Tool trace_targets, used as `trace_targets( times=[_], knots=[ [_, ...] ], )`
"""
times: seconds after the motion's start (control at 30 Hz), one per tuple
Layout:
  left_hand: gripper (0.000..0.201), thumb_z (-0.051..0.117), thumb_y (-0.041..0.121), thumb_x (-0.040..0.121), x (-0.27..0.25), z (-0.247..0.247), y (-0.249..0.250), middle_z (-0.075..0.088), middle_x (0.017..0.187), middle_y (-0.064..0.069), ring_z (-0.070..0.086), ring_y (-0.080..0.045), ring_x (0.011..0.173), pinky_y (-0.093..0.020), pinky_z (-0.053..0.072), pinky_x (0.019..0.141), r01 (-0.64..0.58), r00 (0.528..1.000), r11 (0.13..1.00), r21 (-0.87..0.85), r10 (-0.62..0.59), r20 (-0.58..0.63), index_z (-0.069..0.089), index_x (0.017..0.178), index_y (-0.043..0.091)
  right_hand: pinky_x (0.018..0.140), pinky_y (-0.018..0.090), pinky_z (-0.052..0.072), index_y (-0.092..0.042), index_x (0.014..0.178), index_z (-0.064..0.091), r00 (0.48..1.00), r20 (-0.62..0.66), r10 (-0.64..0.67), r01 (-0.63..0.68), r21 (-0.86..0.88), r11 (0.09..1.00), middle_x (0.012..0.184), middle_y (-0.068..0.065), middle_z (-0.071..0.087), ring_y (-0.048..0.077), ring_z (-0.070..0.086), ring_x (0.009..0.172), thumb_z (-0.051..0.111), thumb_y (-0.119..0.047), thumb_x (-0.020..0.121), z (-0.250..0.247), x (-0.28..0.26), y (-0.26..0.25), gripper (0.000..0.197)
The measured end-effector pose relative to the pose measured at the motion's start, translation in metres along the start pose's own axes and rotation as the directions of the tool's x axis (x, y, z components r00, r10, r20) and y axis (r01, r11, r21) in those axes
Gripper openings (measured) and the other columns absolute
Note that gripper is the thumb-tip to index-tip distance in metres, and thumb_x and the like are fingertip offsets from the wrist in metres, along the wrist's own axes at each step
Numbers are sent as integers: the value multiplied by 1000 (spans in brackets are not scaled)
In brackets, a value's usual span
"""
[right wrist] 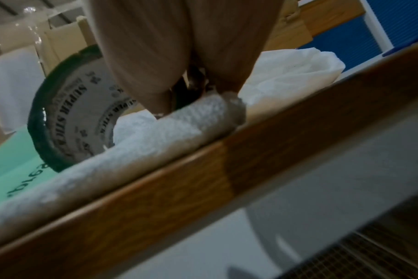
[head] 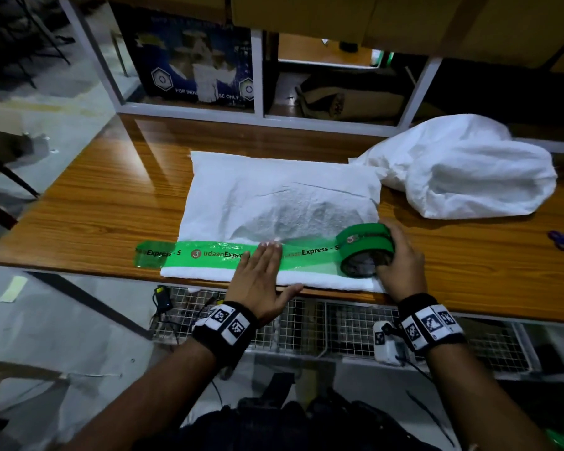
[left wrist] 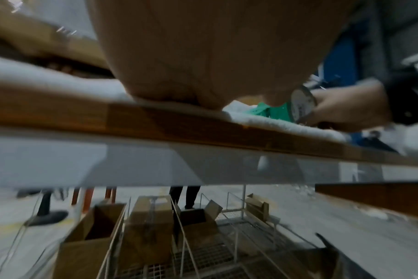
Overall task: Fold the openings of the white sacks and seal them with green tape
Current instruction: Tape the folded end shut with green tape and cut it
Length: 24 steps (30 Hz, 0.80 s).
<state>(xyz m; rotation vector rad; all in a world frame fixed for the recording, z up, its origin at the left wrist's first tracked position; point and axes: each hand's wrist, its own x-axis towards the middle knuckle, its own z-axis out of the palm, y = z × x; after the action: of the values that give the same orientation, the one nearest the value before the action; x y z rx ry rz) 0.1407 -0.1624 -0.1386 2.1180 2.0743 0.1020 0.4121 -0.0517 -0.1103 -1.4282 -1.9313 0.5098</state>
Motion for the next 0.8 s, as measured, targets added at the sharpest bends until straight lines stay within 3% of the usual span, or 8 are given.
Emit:
trace_targets(
  times=[0.07,0.2,0.33,0.43,0.53,0.7,0.8],
  knots=[
    [100,1,81,85,0,4,-2,0,166,-4,-5,-18,153,-44,5,124,5,1000,999,45,-6,18,-2,159,13,93,27,45,-16,140,51,999,19,-39,39,-30,999,133,16,57,34,56,116,61,22,62,-2,3,-1,87],
    [97,7,78,86,-3,4,-5,-1,167,-1,-5,-16,153,-41,1,124,3,1000,999,51,-4,16,-2,159,16,98,39,50,-18,139,53,998,38,-59,63,-112,992,129,14,52,34,53,117,66,23,61,-26,7,2,89],
    [102,3,81,85,-1,-1,10,2,167,-5,-4,-19,153,-45,-2,124,46,999,995,93,-47,11,1,159,11,97,37,47,-19,143,47,996,72,-47,56,-130,990,133,14,49,34,51,120,69,23,62,-27,8,4,95],
    [99,6,79,88,6,-1,26,5,166,-8,1,-20,153,-44,3,124,-7,1000,999,38,7,-4,3,158,9,95,36,47,-23,144,48,1000,27,14,-12,-56,998,133,16,55,34,54,120,71,21,63,-21,10,9,95],
    [100,4,80,87,11,7,36,2,166,-9,0,-22,153,-44,6,124,-13,1000,1000,18,13,26,-1,158,10,98,40,51,-18,141,51,1000,-5,-9,9,-25,1000,131,16,60,34,58,118,71,19,62,-16,4,13,90],
    [98,10,79,88,10,14,31,1,167,-6,0,-20,153,-42,6,124,-20,1000,999,29,19,12,-1,159,12,97,42,52,-16,142,53,998,-7,-55,54,-101,993,127,18,58,35,57,113,68,21,61,-37,6,19,89],
    [98,10,79,88,9,10,36,-2,167,-5,-4,-19,153,-44,3,124,0,1000,999,39,0,14,-4,158,12,98,39,51,-21,145,49,999,-3,-49,48,-132,990,130,15,57,31,56,116,74,19,64,-45,1,23,94]
  ],
)
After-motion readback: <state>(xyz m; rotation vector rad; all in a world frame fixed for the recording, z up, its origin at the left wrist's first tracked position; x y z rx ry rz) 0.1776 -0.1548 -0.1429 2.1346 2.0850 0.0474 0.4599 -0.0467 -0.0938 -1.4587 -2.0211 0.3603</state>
